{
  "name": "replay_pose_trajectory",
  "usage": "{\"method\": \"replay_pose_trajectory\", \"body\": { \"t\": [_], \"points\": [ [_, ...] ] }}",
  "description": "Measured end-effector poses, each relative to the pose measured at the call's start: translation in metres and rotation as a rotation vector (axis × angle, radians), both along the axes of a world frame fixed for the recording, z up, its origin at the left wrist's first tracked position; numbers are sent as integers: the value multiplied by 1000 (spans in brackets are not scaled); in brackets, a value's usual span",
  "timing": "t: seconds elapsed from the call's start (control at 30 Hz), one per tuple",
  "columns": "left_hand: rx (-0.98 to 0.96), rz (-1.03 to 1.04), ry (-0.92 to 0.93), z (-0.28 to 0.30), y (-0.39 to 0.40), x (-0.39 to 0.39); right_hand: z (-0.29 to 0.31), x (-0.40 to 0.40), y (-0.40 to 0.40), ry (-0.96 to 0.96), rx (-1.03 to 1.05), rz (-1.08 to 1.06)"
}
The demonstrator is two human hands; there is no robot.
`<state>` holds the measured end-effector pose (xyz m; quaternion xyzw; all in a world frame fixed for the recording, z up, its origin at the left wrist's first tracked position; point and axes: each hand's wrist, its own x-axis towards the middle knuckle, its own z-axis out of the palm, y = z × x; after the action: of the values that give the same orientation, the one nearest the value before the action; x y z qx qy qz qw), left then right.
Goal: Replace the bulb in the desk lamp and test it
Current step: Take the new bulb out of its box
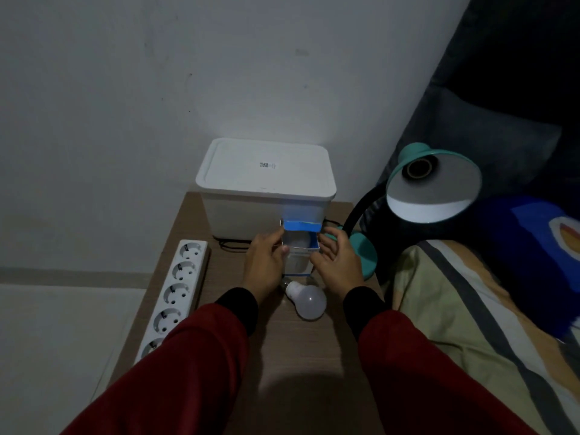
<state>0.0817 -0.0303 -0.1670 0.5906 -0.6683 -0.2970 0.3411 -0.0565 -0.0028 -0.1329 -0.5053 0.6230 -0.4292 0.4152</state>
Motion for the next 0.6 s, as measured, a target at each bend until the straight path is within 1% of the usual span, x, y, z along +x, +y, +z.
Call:
{"method": "replay_pose_trajectory", "body": {
  "t": [0.03, 0.13, 0.17, 0.27, 0.33, 0.4, 0.47, 0.6],
  "points": [
    [7, -16, -43, 2, -1, -1, 0, 0, 0, 37, -14, -3],
    [-14, -87, -72, 13, 0, -1, 2, -4, -1, 293, -120, -22],
    [-39, -124, -91, 17, -1, 0, 5, -5, -3, 345, -159, -20],
    [-100, -221, -187, 27, -11, 8, 13, -8, -13, 373, -207, 25],
    [-95, -251, -255, 33, -18, 13, 16, -9, -19, 401, -180, 36],
    [-48, -262, -295, 37, -24, 16, 15, -10, -27, 485, -132, 51],
    [-2, -280, -293, 39, -30, 18, 12, -10, -36, 556, -81, 83],
    [29, -303, -276, 40, -35, 20, 11, -6, -51, 678, 24, 120]
  ]
}}
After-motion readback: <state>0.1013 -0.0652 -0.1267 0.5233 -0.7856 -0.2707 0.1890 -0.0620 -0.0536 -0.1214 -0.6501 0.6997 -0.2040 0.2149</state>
